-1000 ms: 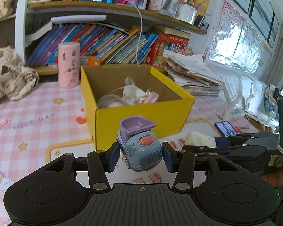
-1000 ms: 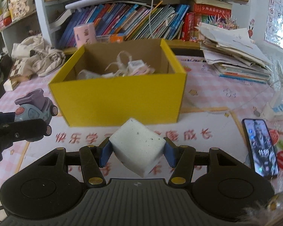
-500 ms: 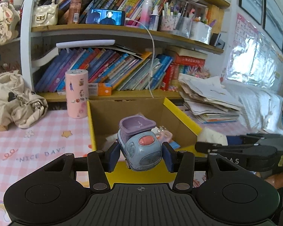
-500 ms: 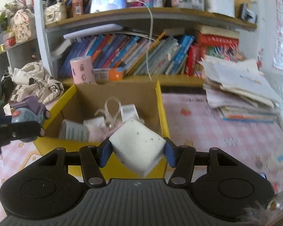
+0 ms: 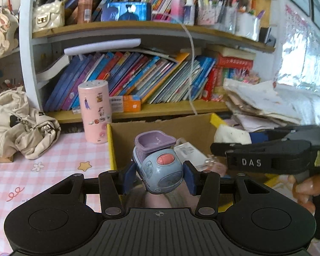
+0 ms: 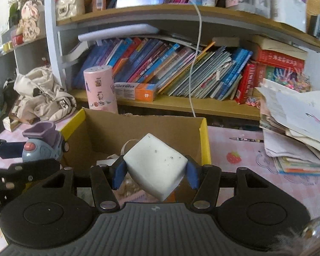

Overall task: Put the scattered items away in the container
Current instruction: 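Open the left gripper to drop the car in while the right gripper releases the cube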

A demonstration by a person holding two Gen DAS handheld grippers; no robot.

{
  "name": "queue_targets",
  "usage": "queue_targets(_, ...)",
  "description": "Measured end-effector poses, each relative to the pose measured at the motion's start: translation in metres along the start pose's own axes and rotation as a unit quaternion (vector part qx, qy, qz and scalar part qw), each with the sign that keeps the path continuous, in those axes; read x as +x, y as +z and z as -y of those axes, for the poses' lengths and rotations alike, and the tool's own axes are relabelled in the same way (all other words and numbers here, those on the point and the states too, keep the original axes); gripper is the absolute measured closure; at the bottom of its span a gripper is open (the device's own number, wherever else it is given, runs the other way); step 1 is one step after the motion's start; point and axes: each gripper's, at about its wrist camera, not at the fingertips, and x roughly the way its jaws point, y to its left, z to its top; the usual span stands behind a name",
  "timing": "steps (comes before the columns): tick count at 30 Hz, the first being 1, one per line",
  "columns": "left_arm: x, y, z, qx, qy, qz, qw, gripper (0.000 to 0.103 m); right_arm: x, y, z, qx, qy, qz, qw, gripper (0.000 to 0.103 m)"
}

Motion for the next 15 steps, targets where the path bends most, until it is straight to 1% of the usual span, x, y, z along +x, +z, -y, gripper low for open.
queue_targets(4, 0.02, -0.002, -0.003, 0.004, 0.005, -0.027, 0.9996, 0.056, 0.025, 0.009, 0.005, -0.001, 0.01, -0.012, 1.0, 0.049)
queue_targets(7, 0.029, -0.002, -0.003, 0.007, 0.002, -0.033, 0.9994, 0.059, 0.041, 0.014, 0.004, -0.008, 0.02, -0.024, 0.999, 0.048)
queue_targets(11, 0.039, 0.001, 0.0, 0.019, 0.005, -0.04, 0.999, 0.06, 0.061, 0.021, -0.001, -0.023, 0.032, -0.04, 0.998, 0.048)
queue_targets(15, 0.045, 0.0, -0.001, 0.014, 0.011, -0.044, 0.9989, 0.06, 0.077, 0.025, -0.007, -0.041, 0.038, -0.06, 0.997, 0.049)
